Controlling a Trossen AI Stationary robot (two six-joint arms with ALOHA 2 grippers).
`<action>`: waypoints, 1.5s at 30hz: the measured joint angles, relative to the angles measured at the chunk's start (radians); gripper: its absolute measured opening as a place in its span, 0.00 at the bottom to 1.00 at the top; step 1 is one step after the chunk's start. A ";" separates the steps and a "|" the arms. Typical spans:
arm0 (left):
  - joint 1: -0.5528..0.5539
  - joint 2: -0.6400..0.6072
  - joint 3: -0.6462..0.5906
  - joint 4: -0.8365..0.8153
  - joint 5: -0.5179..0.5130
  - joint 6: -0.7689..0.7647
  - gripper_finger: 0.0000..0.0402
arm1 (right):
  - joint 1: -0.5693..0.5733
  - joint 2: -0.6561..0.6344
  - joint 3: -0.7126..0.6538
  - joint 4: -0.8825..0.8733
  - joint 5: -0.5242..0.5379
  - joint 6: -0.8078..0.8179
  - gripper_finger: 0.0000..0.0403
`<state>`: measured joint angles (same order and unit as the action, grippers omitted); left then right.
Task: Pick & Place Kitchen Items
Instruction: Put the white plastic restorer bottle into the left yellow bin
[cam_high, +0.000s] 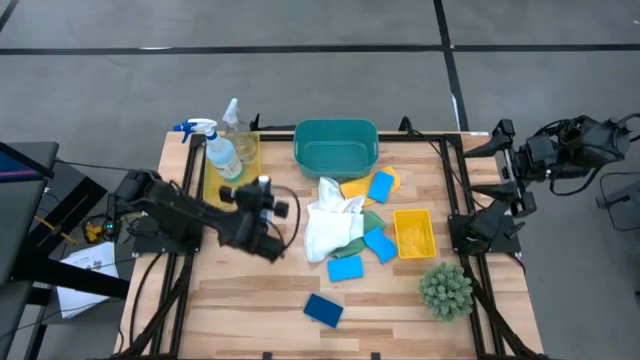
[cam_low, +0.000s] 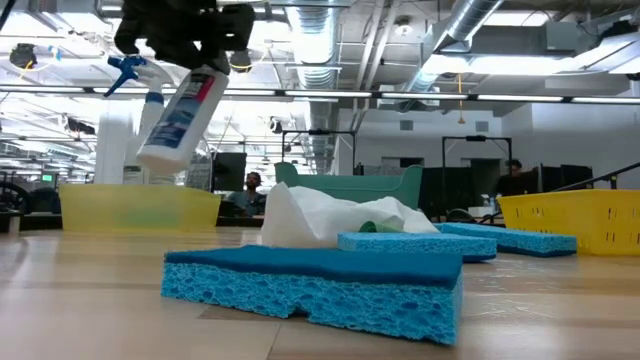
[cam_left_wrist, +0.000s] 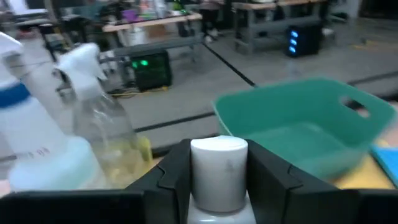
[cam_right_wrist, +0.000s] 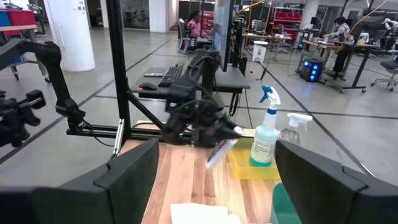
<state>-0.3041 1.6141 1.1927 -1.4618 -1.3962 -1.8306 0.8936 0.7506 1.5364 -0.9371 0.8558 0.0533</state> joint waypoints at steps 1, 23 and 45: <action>0.020 -0.012 0.000 -0.002 -0.018 0.009 0.27 | 0.000 0.000 0.000 0.000 0.000 0.002 0.77; 0.314 -0.181 -0.316 0.273 -0.177 0.017 0.27 | 0.000 0.002 0.000 -0.023 -0.017 0.037 0.77; 0.339 -0.200 -0.574 0.656 -0.176 0.226 0.27 | 0.000 0.044 0.000 0.000 -0.002 0.009 0.77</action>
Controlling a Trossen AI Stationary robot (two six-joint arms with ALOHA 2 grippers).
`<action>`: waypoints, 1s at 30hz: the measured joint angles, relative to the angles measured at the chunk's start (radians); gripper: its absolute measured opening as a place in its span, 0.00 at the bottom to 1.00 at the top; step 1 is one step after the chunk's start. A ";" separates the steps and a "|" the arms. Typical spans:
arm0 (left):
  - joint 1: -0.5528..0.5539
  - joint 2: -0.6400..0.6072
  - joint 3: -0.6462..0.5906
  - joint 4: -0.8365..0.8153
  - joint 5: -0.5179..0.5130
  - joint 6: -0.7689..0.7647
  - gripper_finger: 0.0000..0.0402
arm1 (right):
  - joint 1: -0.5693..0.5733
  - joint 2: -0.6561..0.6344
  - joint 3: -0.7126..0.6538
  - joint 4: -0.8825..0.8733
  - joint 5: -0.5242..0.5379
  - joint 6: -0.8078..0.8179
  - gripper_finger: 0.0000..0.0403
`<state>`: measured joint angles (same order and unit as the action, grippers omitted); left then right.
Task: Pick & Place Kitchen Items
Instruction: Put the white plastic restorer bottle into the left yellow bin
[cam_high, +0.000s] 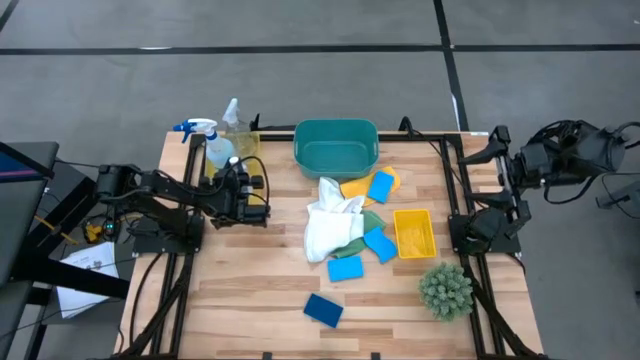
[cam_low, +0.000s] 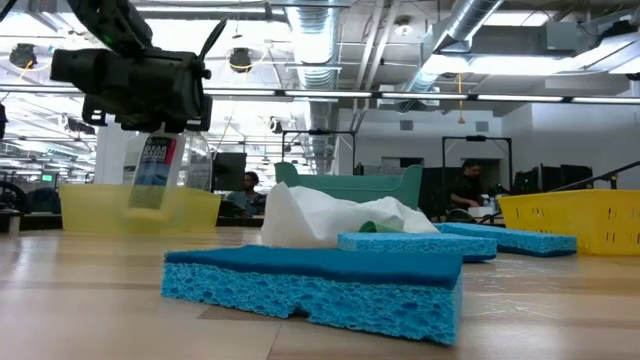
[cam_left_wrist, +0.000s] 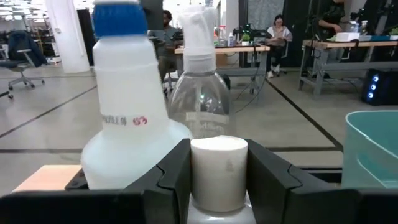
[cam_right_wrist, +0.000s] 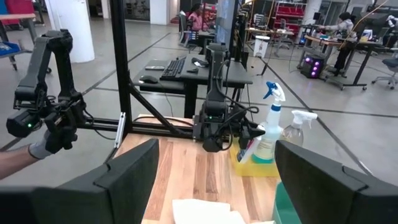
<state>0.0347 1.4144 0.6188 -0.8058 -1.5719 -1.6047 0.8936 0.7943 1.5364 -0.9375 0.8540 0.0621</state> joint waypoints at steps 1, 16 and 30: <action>0.005 0.000 -0.005 0.009 0.000 0.000 0.27 | 0.000 0.003 0.000 0.002 0.001 -0.004 0.77; 0.055 0.000 -0.010 0.062 0.000 0.004 0.27 | -0.001 0.004 0.000 0.055 0.011 -0.075 0.77; 0.073 0.000 -0.010 0.155 0.004 0.097 0.27 | -0.001 0.004 0.000 0.057 0.010 -0.097 0.77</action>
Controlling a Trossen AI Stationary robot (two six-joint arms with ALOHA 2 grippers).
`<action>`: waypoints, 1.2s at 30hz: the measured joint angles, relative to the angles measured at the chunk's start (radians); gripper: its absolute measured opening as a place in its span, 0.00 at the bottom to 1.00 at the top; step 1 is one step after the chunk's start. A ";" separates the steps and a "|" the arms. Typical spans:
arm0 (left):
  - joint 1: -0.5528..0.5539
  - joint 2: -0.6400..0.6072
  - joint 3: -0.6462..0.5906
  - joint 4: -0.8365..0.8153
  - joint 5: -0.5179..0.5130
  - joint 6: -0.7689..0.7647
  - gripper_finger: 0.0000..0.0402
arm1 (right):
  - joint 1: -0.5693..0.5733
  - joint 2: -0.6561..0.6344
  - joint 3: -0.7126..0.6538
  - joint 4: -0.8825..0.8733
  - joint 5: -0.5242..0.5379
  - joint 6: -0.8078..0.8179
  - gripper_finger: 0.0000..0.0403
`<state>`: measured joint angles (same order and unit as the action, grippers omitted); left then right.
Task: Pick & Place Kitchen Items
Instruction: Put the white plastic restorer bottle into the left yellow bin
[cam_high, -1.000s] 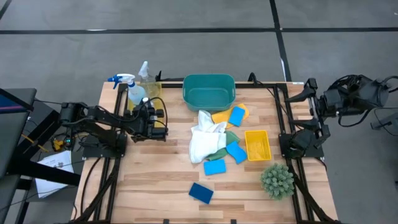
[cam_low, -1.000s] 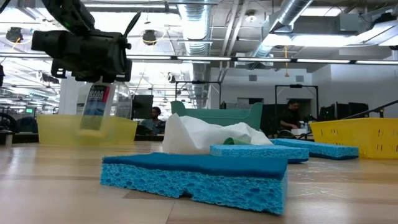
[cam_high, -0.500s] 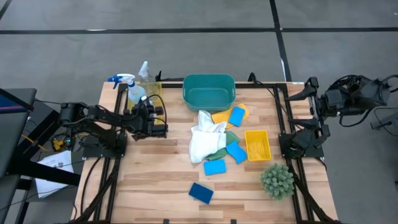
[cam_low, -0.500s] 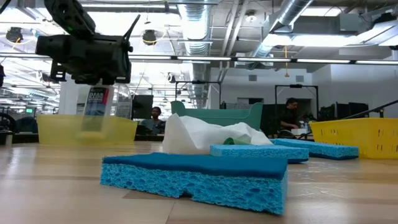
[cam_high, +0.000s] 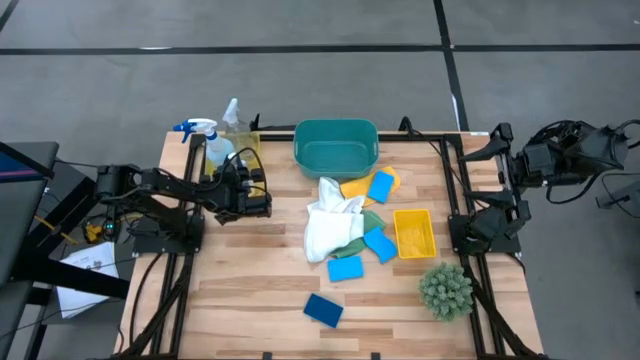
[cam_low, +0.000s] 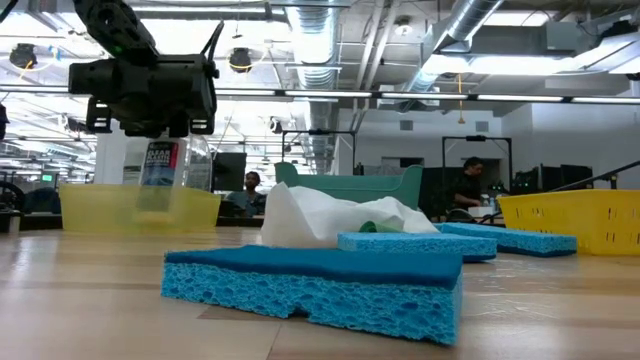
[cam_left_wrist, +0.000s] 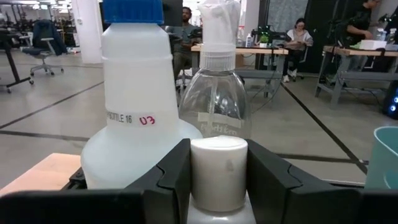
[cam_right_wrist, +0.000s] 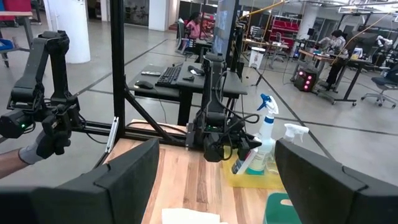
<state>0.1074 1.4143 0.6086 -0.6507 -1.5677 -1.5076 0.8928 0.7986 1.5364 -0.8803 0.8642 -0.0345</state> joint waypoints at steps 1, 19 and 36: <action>-0.003 0.000 0.000 0.002 0.000 0.008 0.27 | 0.000 0.000 0.000 0.000 0.000 0.000 0.77; -0.124 0.000 0.000 -0.003 -0.003 0.059 0.43 | 0.000 0.019 0.000 -0.001 -0.011 0.008 0.77; -0.154 -0.118 0.001 -0.074 -0.004 0.065 0.44 | 0.000 0.028 0.000 0.023 -0.027 0.008 0.77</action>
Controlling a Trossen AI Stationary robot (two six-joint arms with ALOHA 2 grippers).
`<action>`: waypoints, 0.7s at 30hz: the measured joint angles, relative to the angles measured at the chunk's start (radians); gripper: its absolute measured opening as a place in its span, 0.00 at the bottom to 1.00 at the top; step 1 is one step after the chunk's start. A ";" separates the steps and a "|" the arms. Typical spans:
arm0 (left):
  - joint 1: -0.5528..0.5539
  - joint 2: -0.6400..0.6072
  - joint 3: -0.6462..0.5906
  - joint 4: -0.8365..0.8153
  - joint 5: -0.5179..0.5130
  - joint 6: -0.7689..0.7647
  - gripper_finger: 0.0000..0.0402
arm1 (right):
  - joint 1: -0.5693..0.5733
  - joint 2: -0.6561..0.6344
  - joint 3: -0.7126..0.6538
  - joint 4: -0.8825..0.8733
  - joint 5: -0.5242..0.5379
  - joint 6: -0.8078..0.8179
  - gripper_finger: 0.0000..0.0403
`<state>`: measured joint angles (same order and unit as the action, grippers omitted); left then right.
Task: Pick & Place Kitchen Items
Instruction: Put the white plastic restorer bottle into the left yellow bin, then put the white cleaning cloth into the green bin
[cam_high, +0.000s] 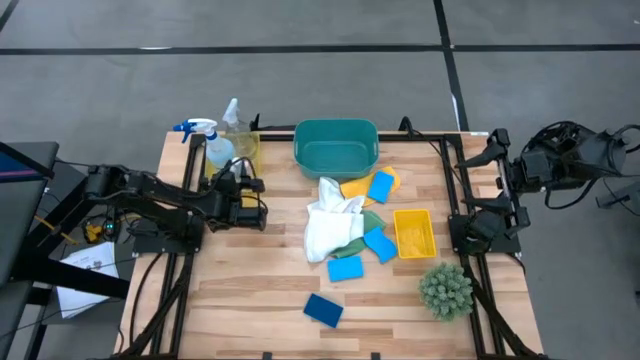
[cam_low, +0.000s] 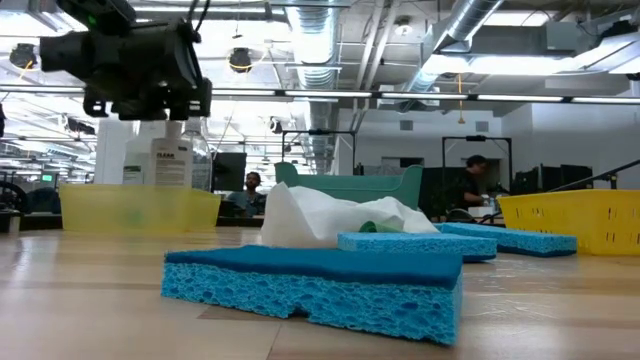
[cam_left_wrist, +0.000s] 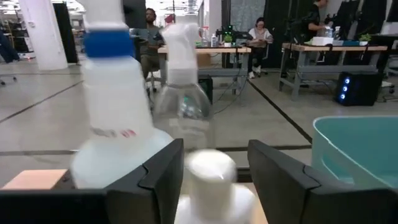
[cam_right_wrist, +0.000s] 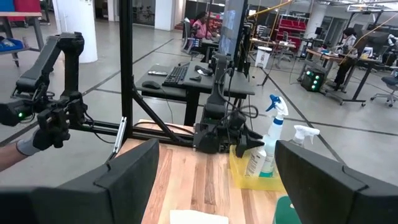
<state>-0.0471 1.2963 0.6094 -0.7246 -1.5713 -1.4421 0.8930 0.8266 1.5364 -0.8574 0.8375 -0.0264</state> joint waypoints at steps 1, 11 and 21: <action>0.001 -0.017 0.000 -0.004 0.000 0.003 0.44 | 0.000 0.001 0.000 0.000 -0.001 0.000 0.77; -0.023 -0.176 0.000 -0.059 0.000 0.021 0.44 | 0.000 0.017 0.000 0.010 -0.002 -0.008 0.77; -0.242 -0.274 0.000 -0.072 0.000 0.029 0.44 | 0.000 0.017 0.000 0.030 -0.002 -0.001 0.77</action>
<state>-0.2890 1.0228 0.6090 -0.7962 -1.5711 -1.4126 0.8931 0.8433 1.5364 -0.8272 0.8360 -0.0270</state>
